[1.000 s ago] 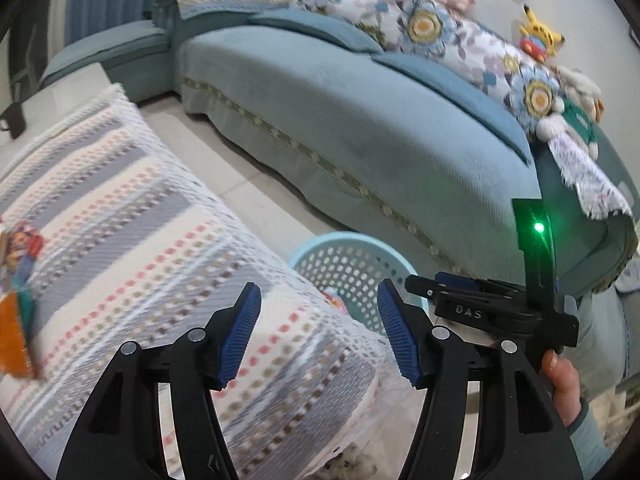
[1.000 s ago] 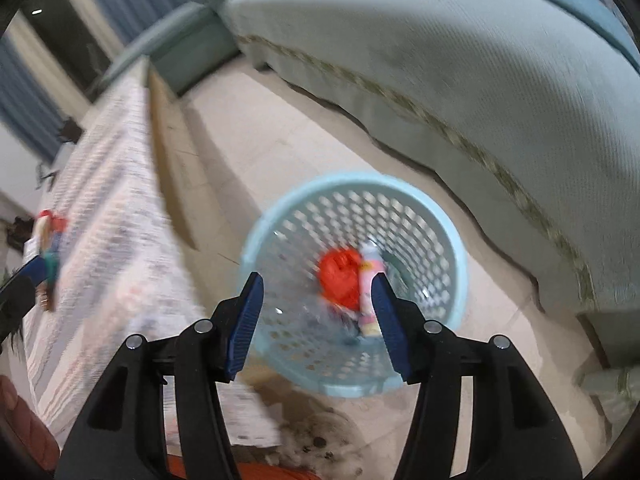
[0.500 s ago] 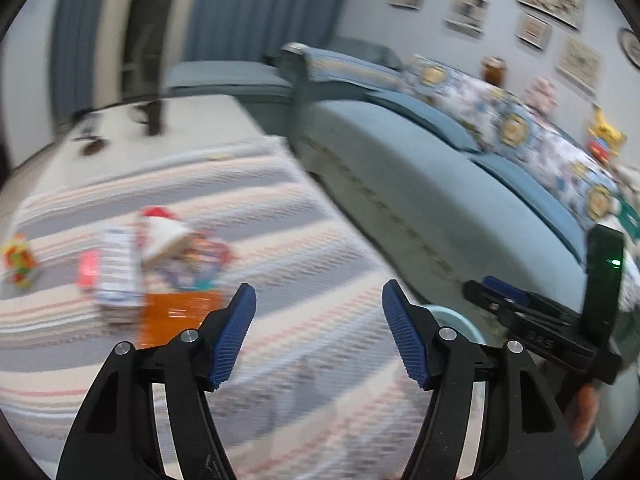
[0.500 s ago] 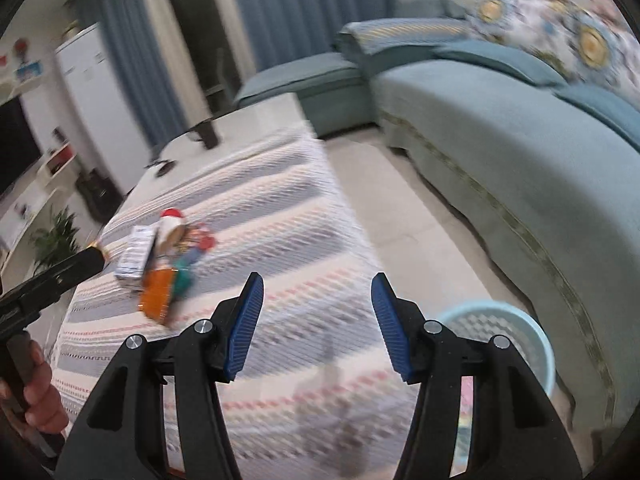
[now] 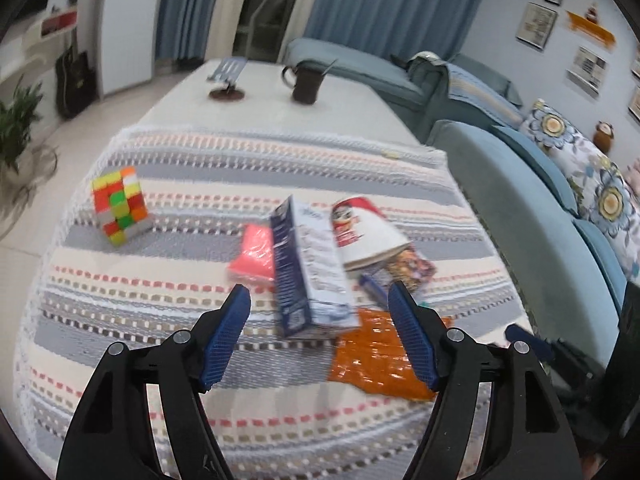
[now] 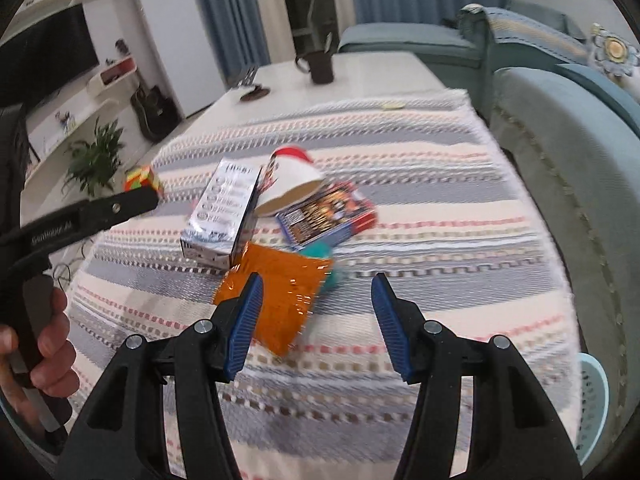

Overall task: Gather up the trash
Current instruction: 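Grasp the blue milk carton with the left tool while the right tool grasps the orange snack packet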

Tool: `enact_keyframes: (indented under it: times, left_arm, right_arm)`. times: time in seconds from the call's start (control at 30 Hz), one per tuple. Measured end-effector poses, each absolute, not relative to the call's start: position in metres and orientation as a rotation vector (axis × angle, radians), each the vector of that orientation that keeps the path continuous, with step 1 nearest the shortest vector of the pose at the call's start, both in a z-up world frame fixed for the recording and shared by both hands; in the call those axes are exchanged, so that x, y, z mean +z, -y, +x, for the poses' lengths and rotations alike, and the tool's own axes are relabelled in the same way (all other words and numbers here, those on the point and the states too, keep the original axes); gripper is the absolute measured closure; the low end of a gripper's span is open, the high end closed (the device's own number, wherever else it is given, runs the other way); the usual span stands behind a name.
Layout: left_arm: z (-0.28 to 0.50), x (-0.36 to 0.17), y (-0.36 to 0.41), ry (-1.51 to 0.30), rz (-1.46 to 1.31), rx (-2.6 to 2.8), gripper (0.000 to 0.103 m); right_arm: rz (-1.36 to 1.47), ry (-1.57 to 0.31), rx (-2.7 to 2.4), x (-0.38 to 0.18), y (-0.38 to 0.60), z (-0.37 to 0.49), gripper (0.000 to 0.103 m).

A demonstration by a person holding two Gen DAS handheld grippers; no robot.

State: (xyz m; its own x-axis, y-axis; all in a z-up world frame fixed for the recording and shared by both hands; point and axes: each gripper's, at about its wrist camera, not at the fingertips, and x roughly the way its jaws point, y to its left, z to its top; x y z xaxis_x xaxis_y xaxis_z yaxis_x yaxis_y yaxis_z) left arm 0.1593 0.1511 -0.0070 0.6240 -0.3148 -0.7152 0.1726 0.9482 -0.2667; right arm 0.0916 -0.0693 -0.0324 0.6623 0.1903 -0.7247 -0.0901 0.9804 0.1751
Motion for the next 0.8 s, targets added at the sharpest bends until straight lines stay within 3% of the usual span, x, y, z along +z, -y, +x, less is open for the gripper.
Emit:
enact_keyframes:
  times: [0.53,0.8]
  left_arm:
    - [0.208,-0.065,-0.151,-0.984,-0.297,-0.278,0.035]
    - [0.217,-0.079,-0.142,-1.039,-0.302,-0.276,0.042]
  right_arm:
    - [0.191,-0.917,0.204,-0.089,0.053,0.115,0.051]
    - [0.151,-0.916,0.236,-0.089,0.047,0.114,0.086]
